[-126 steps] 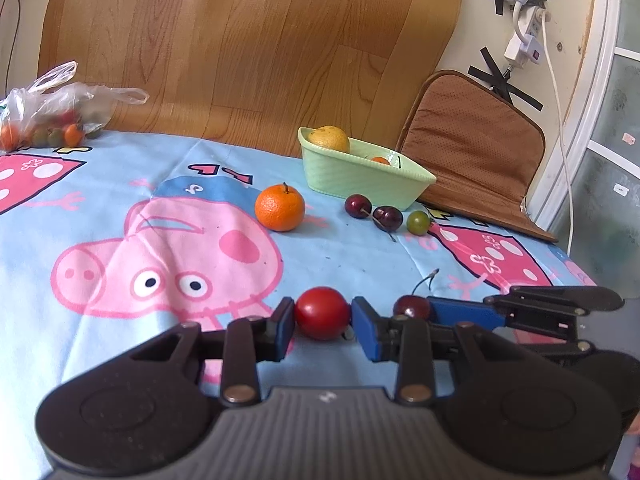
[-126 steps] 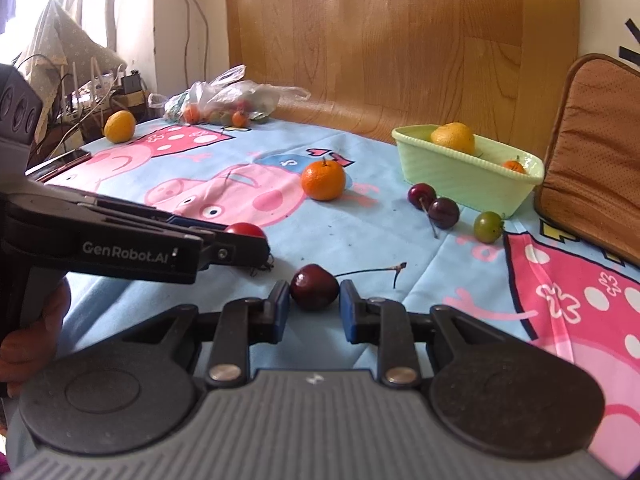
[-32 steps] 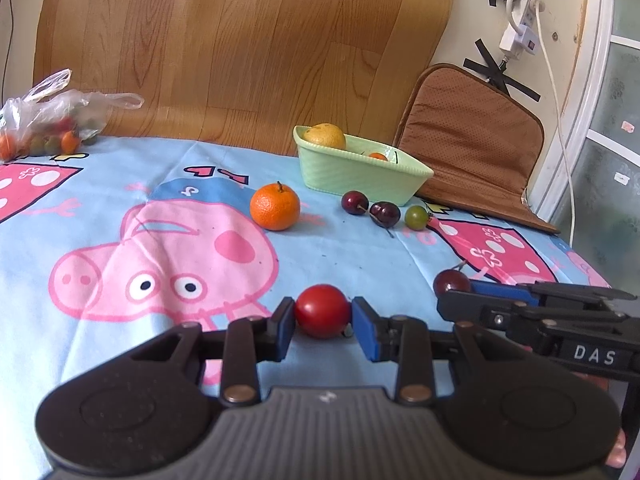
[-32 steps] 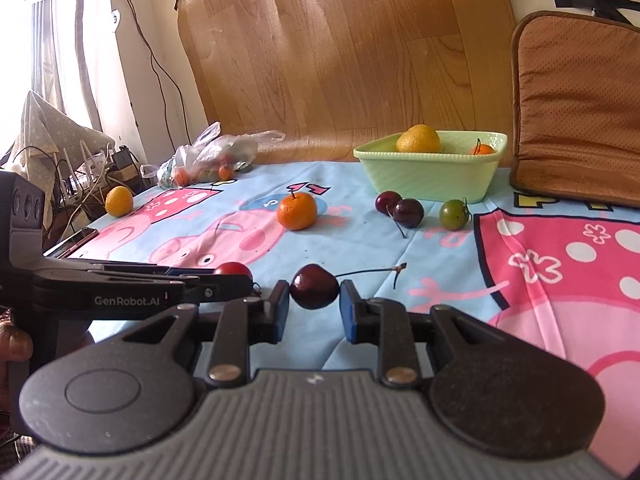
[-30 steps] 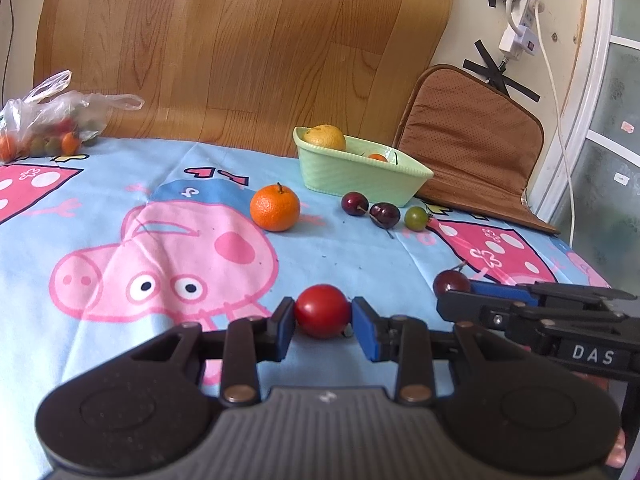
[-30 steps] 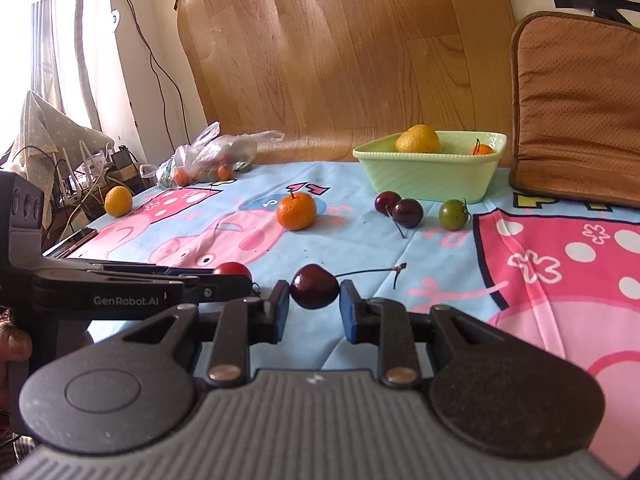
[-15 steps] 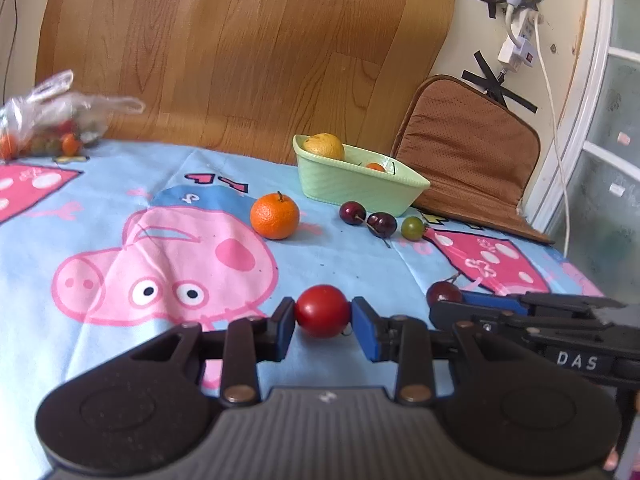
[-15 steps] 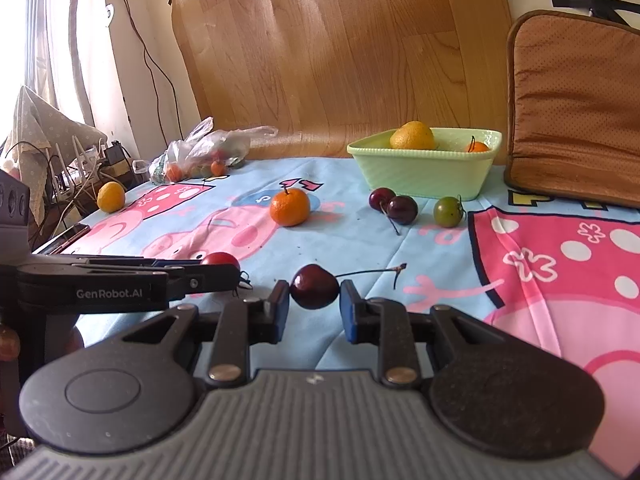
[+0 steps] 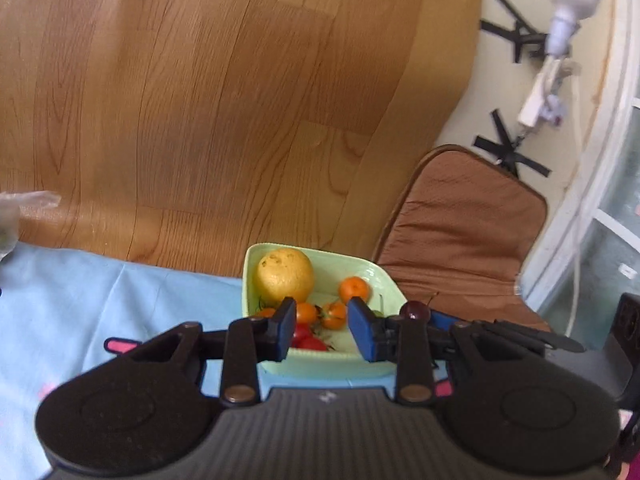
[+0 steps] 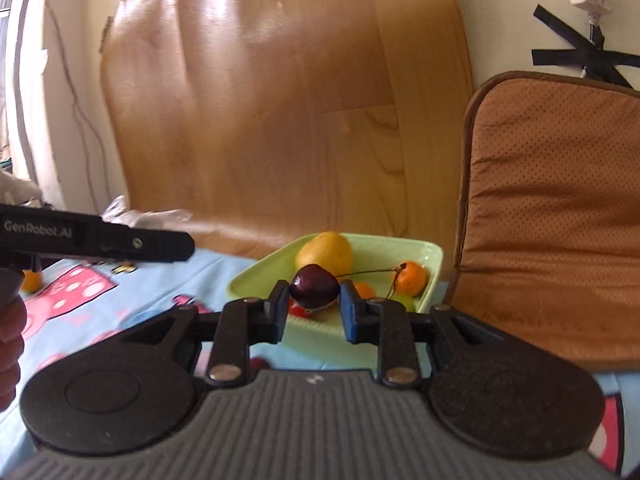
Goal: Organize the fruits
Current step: 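Drop the tomato and cherry into the green basket by opening both tools, then grasp a red tomato with the left tool while the right tool grasps a dark cherry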
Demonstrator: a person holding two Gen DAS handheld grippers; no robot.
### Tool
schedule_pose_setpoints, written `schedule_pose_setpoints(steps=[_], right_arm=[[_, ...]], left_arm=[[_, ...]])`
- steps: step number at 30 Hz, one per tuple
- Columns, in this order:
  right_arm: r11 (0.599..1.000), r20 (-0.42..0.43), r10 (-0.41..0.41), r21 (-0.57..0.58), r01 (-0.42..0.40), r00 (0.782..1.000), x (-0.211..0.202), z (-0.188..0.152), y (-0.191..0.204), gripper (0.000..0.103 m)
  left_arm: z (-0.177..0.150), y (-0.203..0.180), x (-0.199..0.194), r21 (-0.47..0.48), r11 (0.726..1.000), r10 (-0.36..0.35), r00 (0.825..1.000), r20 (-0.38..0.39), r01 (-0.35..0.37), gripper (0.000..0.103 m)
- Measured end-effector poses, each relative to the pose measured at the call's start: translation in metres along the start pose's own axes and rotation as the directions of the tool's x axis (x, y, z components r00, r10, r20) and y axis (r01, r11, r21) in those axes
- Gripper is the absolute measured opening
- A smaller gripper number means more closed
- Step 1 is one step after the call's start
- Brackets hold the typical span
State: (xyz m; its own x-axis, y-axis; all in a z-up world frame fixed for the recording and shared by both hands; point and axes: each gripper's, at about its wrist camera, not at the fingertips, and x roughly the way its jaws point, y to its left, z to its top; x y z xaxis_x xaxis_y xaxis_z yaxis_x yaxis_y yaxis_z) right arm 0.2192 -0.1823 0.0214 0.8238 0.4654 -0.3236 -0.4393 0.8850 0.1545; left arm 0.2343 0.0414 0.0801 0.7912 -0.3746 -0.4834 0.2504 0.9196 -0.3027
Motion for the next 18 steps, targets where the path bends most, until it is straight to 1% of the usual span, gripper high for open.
schedule_pose_setpoints(steps=[1, 2, 4, 6, 7, 9, 10, 12, 14, 16, 18], right_arm=[[1.0, -0.002, 0.007, 0.022, -0.007, 1.0, 0.004, 0.0, -0.003, 0.03], [0.998, -0.005, 0.033, 0.049, -0.032, 0.999, 0.004, -0.001, -0.007, 0.03], [0.992, -0.028, 0.101, 0.076, -0.099, 0.994, -0.003, -0.006, -0.008, 0.03], [0.987, -0.052, 0.152, 0.062, -0.148, 0.987, -0.009, -0.01, -0.002, 0.03], [0.983, -0.066, 0.178, 0.049, -0.175, 0.982, -0.013, -0.012, 0.003, 0.03], [0.974, -0.105, 0.228, 0.04, -0.225, 0.968, -0.017, -0.018, 0.014, 0.03], [0.966, -0.132, 0.259, 0.039, -0.256, 0.957, -0.019, -0.021, 0.02, 0.03], [0.954, -0.186, 0.295, 0.012, -0.298, 0.937, -0.026, -0.031, 0.034, 0.03], [0.948, -0.231, 0.297, -0.042, -0.315, 0.926, -0.038, -0.045, 0.05, 0.03], [0.945, -0.257, 0.264, -0.124, -0.303, 0.929, -0.049, -0.059, 0.066, 0.03], [0.941, -0.271, 0.242, -0.168, -0.293, 0.932, -0.058, -0.069, 0.077, 0.03]], left_arm=[[0.002, 0.0, -0.001, -0.002, 1.0, -0.017, 1.0, 0.007, 0.017, 0.029], [0.002, -0.001, -0.007, 0.01, 0.999, -0.035, 0.999, 0.021, 0.035, 0.029], [-0.007, 0.0, -0.031, 0.044, 0.999, -0.027, 0.998, 0.049, 0.025, 0.033], [-0.028, 0.003, -0.063, 0.065, 0.998, -0.012, 0.998, 0.061, 0.008, 0.045], [-0.041, 0.005, -0.077, 0.079, 0.997, 0.01, 0.998, 0.059, -0.015, 0.047], [-0.072, 0.006, -0.102, 0.091, 0.992, 0.08, 0.996, 0.044, -0.084, 0.058], [-0.086, 0.006, -0.111, 0.092, 0.991, 0.092, 0.995, 0.03, -0.094, 0.06], [-0.111, 0.001, -0.118, 0.111, 0.989, 0.097, 0.995, -0.006, -0.095, 0.06], [-0.131, -0.003, -0.117, 0.14, 0.986, 0.099, 0.994, -0.036, -0.093, 0.06], [-0.144, -0.003, -0.109, 0.146, 0.981, 0.136, 0.989, -0.056, -0.127, 0.058], [-0.149, 0.0, -0.104, 0.137, 0.981, 0.149, 0.987, -0.06, -0.139, 0.052]])
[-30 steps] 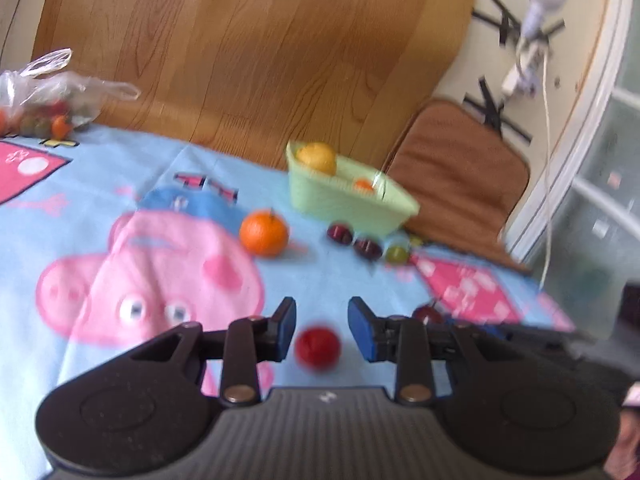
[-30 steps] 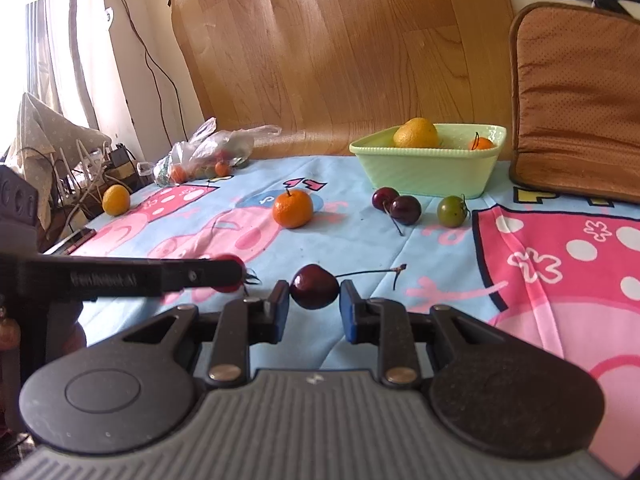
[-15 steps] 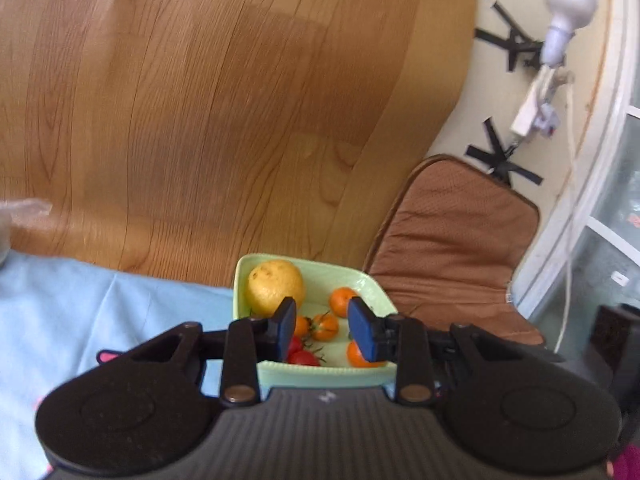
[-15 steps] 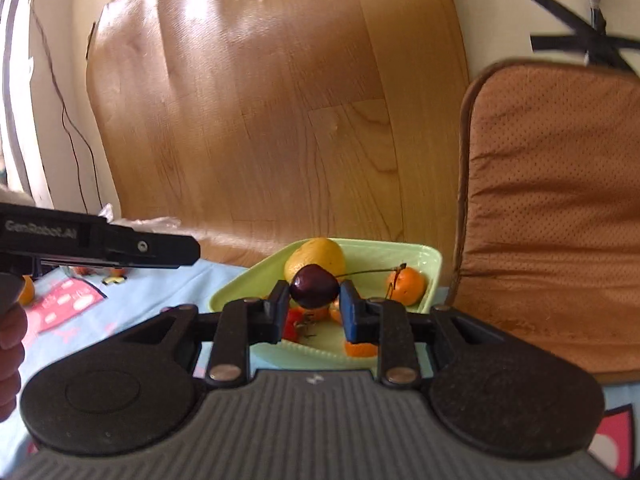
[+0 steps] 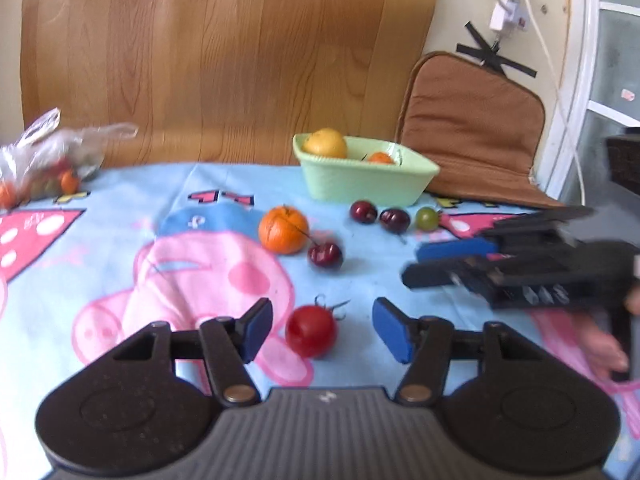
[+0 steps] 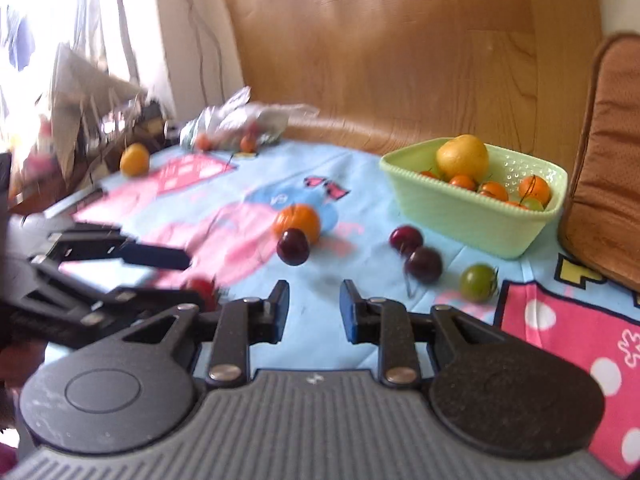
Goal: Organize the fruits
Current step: 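Grasp a red tomato with the left tool while the right tool grasps a dark cherry, then carry the tomato and cherry into the green basket and open both tools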
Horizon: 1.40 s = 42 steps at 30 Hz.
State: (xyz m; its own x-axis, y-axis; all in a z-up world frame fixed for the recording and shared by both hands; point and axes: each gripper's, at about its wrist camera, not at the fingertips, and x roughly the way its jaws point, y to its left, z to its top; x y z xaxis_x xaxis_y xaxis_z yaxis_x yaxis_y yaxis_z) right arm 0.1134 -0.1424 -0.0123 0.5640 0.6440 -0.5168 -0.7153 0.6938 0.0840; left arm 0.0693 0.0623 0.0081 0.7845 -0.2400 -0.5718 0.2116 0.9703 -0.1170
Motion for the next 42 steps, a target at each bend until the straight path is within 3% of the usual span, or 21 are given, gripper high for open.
schedule_pose_setpoints(steps=[5, 8, 13, 16, 19, 21, 24, 25, 26, 32, 42], right_arm=[[0.999, 0.025, -0.026, -0.03, 0.027, 0.999, 0.003, 0.007, 0.011, 0.034], [1.0, 0.032, -0.026, -0.012, 0.027, 0.999, 0.018, 0.019, 0.009, 0.034], [0.996, -0.001, 0.056, 0.067, -0.056, 0.998, 0.035, 0.022, 0.016, 0.034], [0.998, -0.002, 0.02, 0.066, -0.02, 1.0, 0.046, 0.022, 0.022, 0.035], [0.998, 0.017, -0.006, 0.067, 0.004, 1.0, 0.05, 0.024, 0.022, 0.048], [0.998, 0.001, -0.023, 0.058, 0.023, 1.0, 0.056, 0.025, 0.022, 0.048], [0.998, -0.033, -0.016, 0.068, 0.018, 0.999, 0.064, 0.024, 0.018, 0.045], [0.998, -0.029, -0.01, 0.068, 0.012, 1.0, 0.064, 0.025, 0.018, 0.029], [0.998, -0.039, -0.004, 0.064, 0.007, 0.999, 0.065, 0.025, 0.017, 0.029], [0.996, -0.022, 0.031, 0.081, -0.03, 0.999, 0.04, 0.014, 0.021, 0.029], [0.998, 0.018, 0.008, 0.059, -0.009, 1.0, -0.002, -0.011, 0.026, 0.029]], left_arm=[[-0.006, 0.008, 0.004, -0.053, 0.999, -0.004, 1.0, -0.006, 0.003, 0.031], [-0.009, 0.012, -0.001, -0.099, 0.995, 0.003, 1.0, 0.006, -0.002, 0.03], [-0.018, 0.02, -0.024, -0.143, 0.99, 0.01, 0.999, 0.033, -0.005, 0.03], [-0.024, 0.027, -0.027, -0.172, 0.985, 0.023, 0.999, 0.025, -0.019, 0.03], [-0.026, 0.034, -0.027, -0.214, 0.977, 0.017, 0.999, 0.033, -0.01, 0.03], [-0.027, 0.037, -0.026, -0.235, 0.972, 0.01, 0.999, 0.035, -0.001, 0.03], [-0.027, 0.039, -0.026, -0.245, 0.969, 0.005, 0.999, 0.039, 0.004, 0.03], [-0.027, 0.039, -0.026, -0.246, 0.969, 0.005, 0.999, 0.04, 0.005, 0.03], [-0.027, 0.039, -0.026, -0.248, 0.969, 0.007, 0.999, 0.041, 0.004, 0.03], [-0.029, 0.04, -0.029, -0.261, 0.965, 0.007, 0.998, 0.057, 0.008, 0.03], [-0.028, 0.033, -0.03, -0.222, 0.975, 0.003, 0.998, 0.07, 0.012, 0.03]])
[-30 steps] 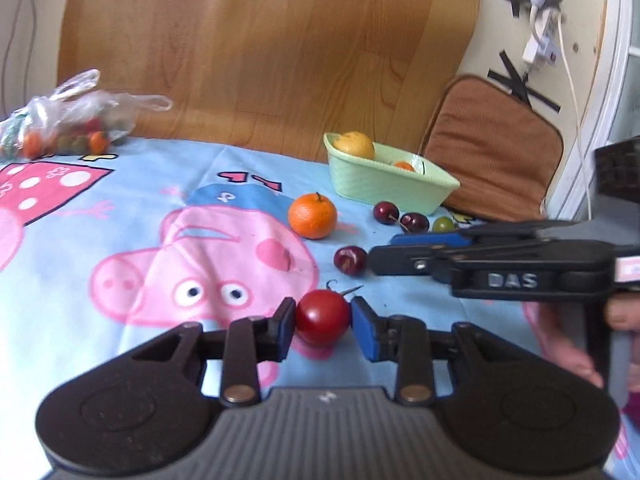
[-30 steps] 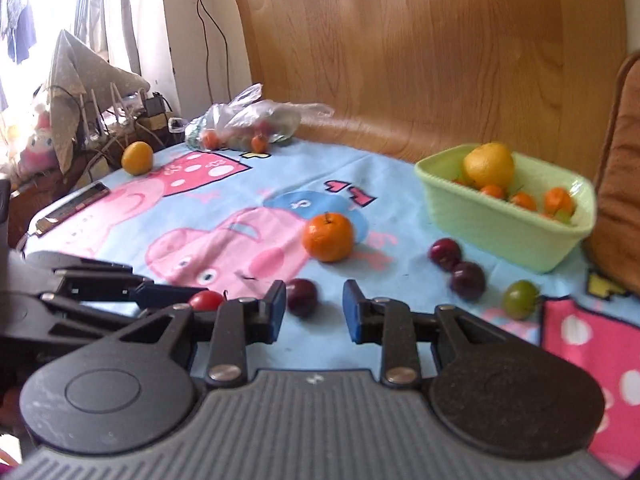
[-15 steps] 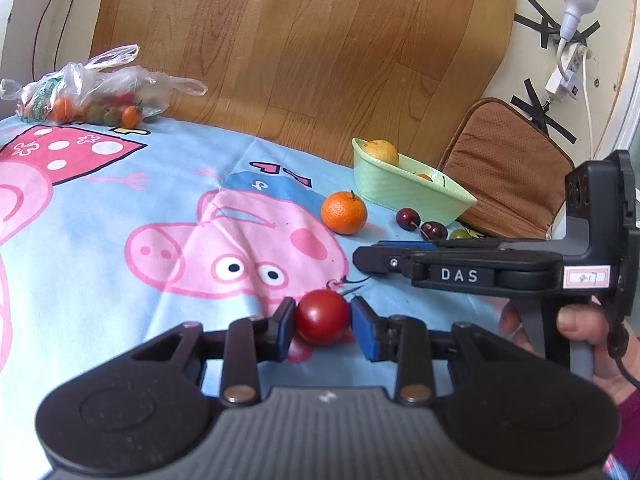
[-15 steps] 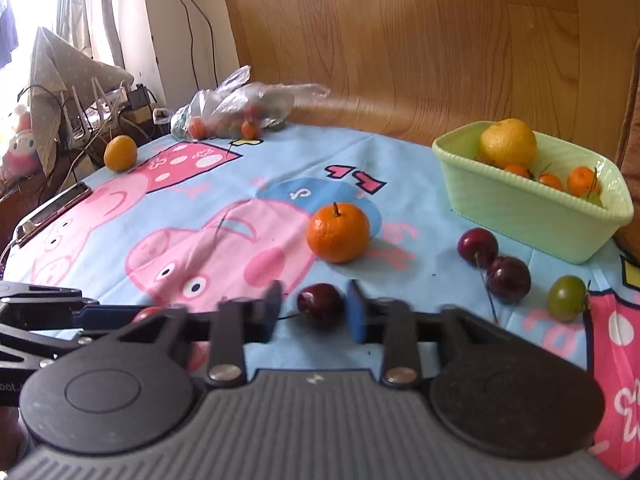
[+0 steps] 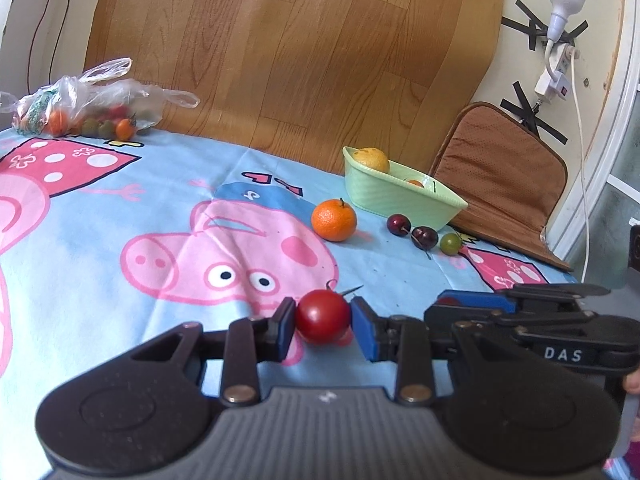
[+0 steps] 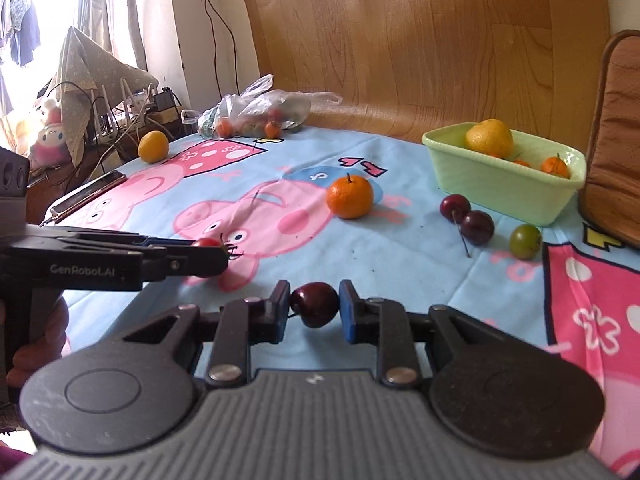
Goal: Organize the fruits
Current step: 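Carry the tomato and cherry into the green basket and open both tools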
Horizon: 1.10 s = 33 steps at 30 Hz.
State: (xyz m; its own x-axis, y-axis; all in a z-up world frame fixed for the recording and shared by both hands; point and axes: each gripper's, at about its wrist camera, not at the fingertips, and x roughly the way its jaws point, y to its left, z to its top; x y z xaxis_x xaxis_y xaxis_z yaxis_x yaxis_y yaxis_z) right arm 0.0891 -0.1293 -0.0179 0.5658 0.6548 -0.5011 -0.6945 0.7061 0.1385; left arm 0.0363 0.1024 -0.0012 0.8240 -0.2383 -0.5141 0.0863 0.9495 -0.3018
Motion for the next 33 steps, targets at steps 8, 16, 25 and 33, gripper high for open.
schedule_pose_setpoints(steps=[8, 16, 25, 33], right_arm=[[1.0, 0.048, -0.011, 0.02, 0.01, 0.999, -0.006, 0.008, -0.011, 0.029], [0.998, 0.122, -0.056, 0.029, 0.052, 0.991, -0.012, 0.032, -0.043, 0.029], [0.974, 0.241, -0.195, 0.159, 0.16, 0.951, 0.008, 0.092, -0.129, 0.029], [0.952, 0.211, -0.23, 0.253, 0.174, 0.95, 0.042, 0.076, -0.171, 0.051]], left_arm=[[0.01, -0.004, 0.005, -0.029, 0.999, -0.03, 1.0, -0.006, 0.03, 0.03], [0.061, -0.027, 0.034, 0.012, 0.995, -0.099, 0.995, 0.004, 0.099, 0.03], [0.159, -0.065, 0.139, 0.041, 0.985, -0.165, 0.986, 0.011, 0.165, 0.03], [0.153, -0.093, 0.23, 0.129, 0.989, -0.061, 0.99, -0.13, 0.078, 0.037]])
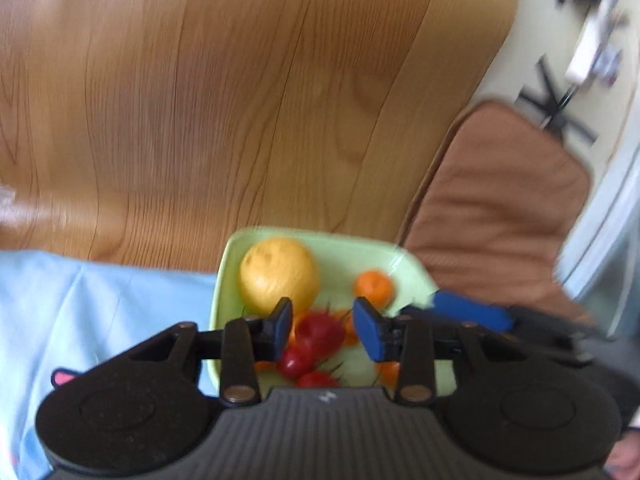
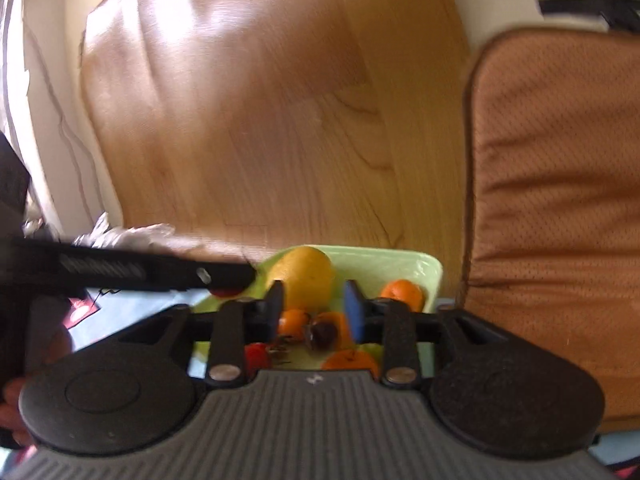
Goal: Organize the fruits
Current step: 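Carry the tomato and cherry into the green basket and open both tools, then move both open tools away from the basket toward the loose cherries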
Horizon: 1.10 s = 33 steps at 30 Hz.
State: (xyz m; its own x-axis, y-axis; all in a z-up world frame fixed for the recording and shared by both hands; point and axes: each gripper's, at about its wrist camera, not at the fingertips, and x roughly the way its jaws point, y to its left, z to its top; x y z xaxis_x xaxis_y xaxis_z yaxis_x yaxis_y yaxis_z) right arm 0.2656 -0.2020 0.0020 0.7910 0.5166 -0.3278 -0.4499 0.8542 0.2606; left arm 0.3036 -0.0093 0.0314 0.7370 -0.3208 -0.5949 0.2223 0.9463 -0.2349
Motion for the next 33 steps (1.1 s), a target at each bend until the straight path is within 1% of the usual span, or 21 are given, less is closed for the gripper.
schedule_pose_setpoints(steps=[1, 2, 3, 5, 7, 10, 13, 17, 20, 22, 23, 24, 25, 27, 28, 29, 30, 32, 33], right_arm=[[1.0, 0.004, 0.004, -0.005, -0.004, 1.0, -0.002, 0.001, -0.001, 0.05], [1.0, 0.025, 0.003, -0.009, -0.002, 1.0, -0.008, 0.003, 0.0, 0.05], [1.0, 0.05, -0.002, -0.004, 0.002, 0.999, -0.013, 0.004, 0.0, 0.05], [0.999, 0.082, 0.02, 0.029, -0.023, 0.996, -0.023, 0.008, -0.001, 0.05], [0.998, 0.084, 0.045, 0.033, -0.048, 0.995, -0.03, 0.01, 0.002, 0.05], [0.997, 0.069, 0.071, -0.021, -0.07, 0.995, -0.051, 0.009, 0.016, 0.05], [0.995, 0.028, 0.076, -0.065, -0.074, 0.997, -0.073, -0.005, 0.024, 0.049], [0.995, -0.056, 0.065, -0.069, -0.069, 0.996, -0.088, -0.032, 0.027, 0.048], [0.997, -0.122, 0.041, -0.054, -0.048, 0.992, -0.085, -0.042, 0.032, 0.045], [0.993, -0.143, 0.1, -0.047, -0.107, 0.985, -0.087, -0.045, 0.045, 0.045], [0.987, -0.15, 0.135, -0.064, -0.145, 0.98, -0.088, -0.045, 0.055, 0.045], [0.978, -0.158, 0.176, -0.084, -0.191, 0.972, -0.087, -0.046, 0.066, 0.045], [0.964, -0.169, 0.228, -0.102, -0.247, 0.959, -0.085, -0.045, 0.079, 0.045], [0.921, -0.188, 0.338, -0.135, -0.365, 0.922, -0.075, -0.045, 0.109, 0.045], [0.896, -0.19, 0.383, -0.161, -0.413, 0.904, -0.07, -0.046, 0.125, 0.045], [0.876, -0.194, 0.411, -0.186, -0.445, 0.891, -0.063, -0.047, 0.141, 0.045], [0.862, -0.208, 0.436, -0.181, -0.473, 0.875, -0.056, -0.047, 0.154, 0.045], [0.831, -0.244, 0.519, -0.079, -0.55, 0.819, -0.04, -0.047, 0.175, 0.045], [0.83, -0.242, 0.529, -0.053, -0.555, 0.814, -0.037, -0.049, 0.184, 0.045]], left_arm=[[-0.003, 0.0, 0.0, -0.003, 1.0, -0.005, 1.0, 0.004, 0.005, 0.037], [-0.005, 0.0, -0.005, -0.01, 1.0, -0.015, 1.0, 0.022, 0.015, 0.038], [-0.007, 0.001, -0.012, -0.019, 1.0, -0.02, 0.999, 0.042, 0.021, 0.039], [-0.011, 0.002, -0.032, -0.03, 0.999, -0.033, 0.996, 0.079, 0.035, 0.039], [-0.019, 0.002, -0.055, -0.023, 0.999, -0.046, 0.993, 0.113, 0.049, 0.039], [-0.042, 0.0, -0.083, 0.003, 0.998, -0.069, 0.99, 0.124, 0.069, 0.039], [-0.069, -0.004, -0.094, 0.007, 0.996, -0.087, 0.991, 0.099, 0.087, 0.039], [-0.108, -0.006, -0.112, 0.009, 0.995, -0.098, 0.993, 0.069, 0.098, 0.039], [-0.131, -0.001, -0.132, 0.012, 0.997, -0.074, 0.996, 0.057, 0.073, 0.038], [-0.146, 0.008, -0.159, -0.007, 0.998, -0.061, 0.995, 0.073, 0.062, 0.038], [-0.154, 0.014, -0.175, -0.016, 0.999, -0.037, 0.996, 0.086, 0.038, 0.038], [-0.164, 0.018, -0.192, -0.026, 1.0, -0.002, 0.995, 0.1, 0.005, 0.038], [-0.174, 0.021, -0.209, -0.041, 0.999, 0.036, 0.993, 0.115, -0.031, 0.038], [-0.197, 0.025, -0.242, -0.092, 0.989, 0.128, 0.984, 0.126, -0.117, 0.038], [-0.207, 0.025, -0.257, -0.116, 0.981, 0.167, 0.978, 0.128, -0.152, 0.038], [-0.217, 0.024, -0.273, -0.135, 0.974, 0.201, 0.971, 0.132, -0.183, 0.038], [-0.225, 0.023, -0.287, -0.153, 0.964, 0.239, 0.96, 0.146, -0.217, 0.038], [-0.235, 0.022, -0.313, -0.209, 0.939, 0.312, 0.934, 0.175, -0.274, 0.038], [-0.239, 0.022, -0.322, -0.236, 0.924, 0.344, 0.921, 0.18, -0.299, 0.038]])
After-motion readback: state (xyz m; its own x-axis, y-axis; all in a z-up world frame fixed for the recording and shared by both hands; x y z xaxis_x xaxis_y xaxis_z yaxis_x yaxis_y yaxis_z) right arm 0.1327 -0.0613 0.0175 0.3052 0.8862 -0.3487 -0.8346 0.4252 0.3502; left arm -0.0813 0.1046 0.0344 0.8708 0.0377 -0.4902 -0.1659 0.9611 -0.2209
